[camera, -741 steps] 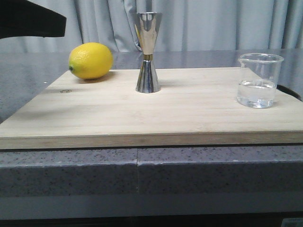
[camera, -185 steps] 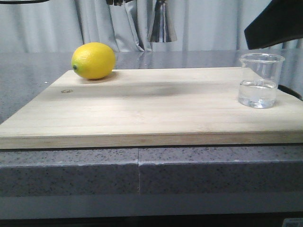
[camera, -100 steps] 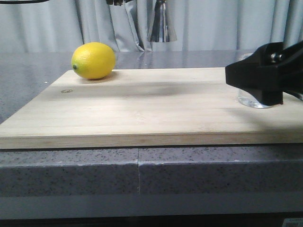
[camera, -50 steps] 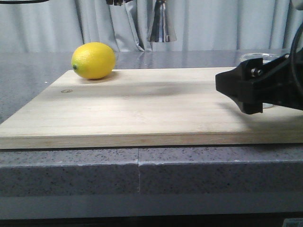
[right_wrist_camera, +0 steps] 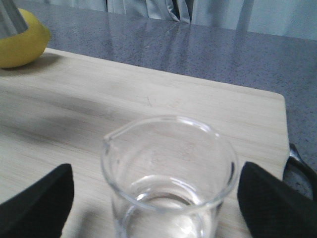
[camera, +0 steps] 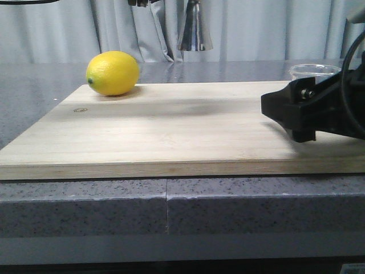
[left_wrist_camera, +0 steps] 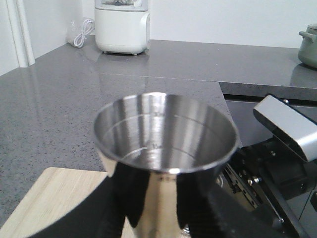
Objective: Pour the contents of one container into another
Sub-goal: 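Close the right gripper around the glass beaker, then lift the beaker with the right gripper and bring it over the jigger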
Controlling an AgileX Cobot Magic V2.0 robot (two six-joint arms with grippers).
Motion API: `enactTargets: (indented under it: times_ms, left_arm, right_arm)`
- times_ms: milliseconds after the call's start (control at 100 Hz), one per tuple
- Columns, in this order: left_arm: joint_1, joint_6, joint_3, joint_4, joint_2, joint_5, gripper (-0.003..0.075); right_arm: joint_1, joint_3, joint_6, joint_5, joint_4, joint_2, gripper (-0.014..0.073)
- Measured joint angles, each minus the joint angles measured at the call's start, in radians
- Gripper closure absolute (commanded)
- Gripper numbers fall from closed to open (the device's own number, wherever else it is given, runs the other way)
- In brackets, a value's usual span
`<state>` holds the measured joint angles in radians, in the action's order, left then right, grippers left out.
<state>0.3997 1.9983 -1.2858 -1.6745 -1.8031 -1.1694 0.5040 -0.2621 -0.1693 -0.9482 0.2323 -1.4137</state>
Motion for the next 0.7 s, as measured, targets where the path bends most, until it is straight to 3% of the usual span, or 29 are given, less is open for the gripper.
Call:
enactTargets:
  times_ms: [170, 500, 700]
  left_arm:
    - [0.0, 0.0, 0.0, 0.0, 0.0, 0.0, 0.0483]
    - [0.0, 0.0, 0.0, 0.0, 0.0, 0.0, 0.0483]
    - [0.0, 0.0, 0.0, 0.0, 0.0, 0.0, 0.0483]
  right_arm:
    - [0.0, 0.0, 0.0, 0.0, 0.0, 0.0, 0.0218]
    - [0.0, 0.0, 0.0, 0.0, 0.0, 0.0, 0.0319]
    - [0.0, 0.0, 0.002, -0.008, 0.0, 0.0, 0.0321]
